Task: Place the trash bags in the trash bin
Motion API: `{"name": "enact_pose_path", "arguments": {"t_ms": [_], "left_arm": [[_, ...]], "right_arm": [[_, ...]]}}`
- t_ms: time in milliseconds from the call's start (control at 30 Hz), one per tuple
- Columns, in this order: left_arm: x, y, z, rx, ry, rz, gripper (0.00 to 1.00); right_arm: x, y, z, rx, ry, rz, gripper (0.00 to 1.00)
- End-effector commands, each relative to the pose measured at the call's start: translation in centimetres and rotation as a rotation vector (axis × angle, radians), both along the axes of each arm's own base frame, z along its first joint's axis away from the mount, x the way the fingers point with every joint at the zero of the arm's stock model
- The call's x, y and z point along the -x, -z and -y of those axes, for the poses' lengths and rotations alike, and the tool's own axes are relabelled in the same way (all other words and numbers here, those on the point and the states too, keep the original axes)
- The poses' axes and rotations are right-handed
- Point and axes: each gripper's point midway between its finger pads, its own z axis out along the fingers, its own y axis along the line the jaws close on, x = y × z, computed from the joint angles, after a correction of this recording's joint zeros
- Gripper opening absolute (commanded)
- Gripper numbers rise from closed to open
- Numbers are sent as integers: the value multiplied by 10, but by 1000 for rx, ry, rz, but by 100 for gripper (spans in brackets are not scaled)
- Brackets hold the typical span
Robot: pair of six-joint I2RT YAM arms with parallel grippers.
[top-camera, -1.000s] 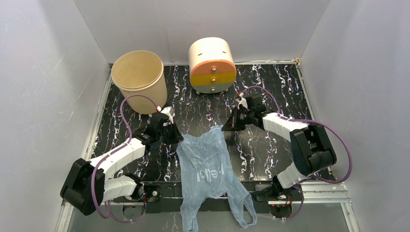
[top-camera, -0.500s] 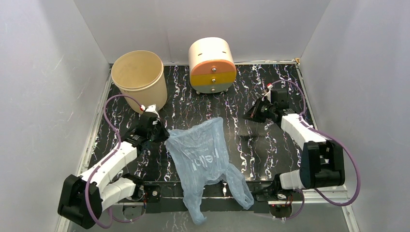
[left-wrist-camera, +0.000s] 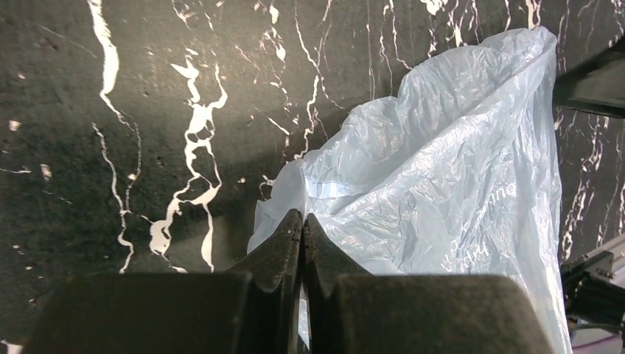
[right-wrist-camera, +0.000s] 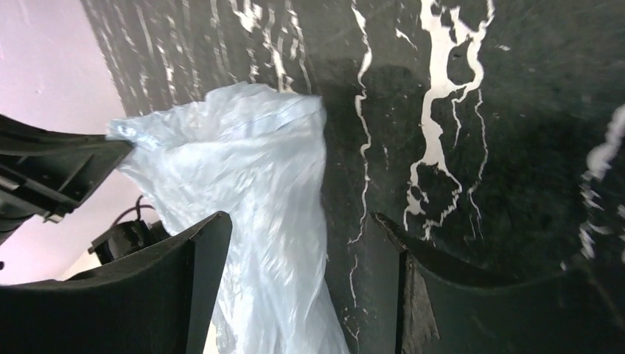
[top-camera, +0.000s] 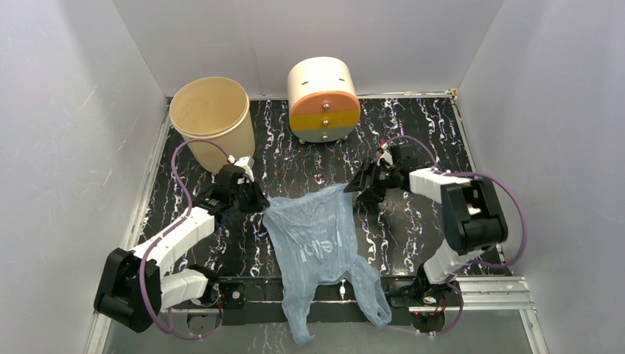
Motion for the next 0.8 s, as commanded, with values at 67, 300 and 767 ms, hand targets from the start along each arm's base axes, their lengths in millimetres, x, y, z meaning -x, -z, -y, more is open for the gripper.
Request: {"name": "enact_pose_path", "arguments": {"t_ms": [67, 300, 767], "left_arm": [[7, 0, 10, 68, 40, 1, 0], [-2, -5, -24, -53, -119, 48, 0], [22, 4, 12, 202, -23, -27, 74]], "right_arm": [[-5, 8, -35, -78, -80, 7, 69], [-24, 0, -8, 53, 69, 83, 9], [7, -1, 10, -73, 146, -8, 0]]}}
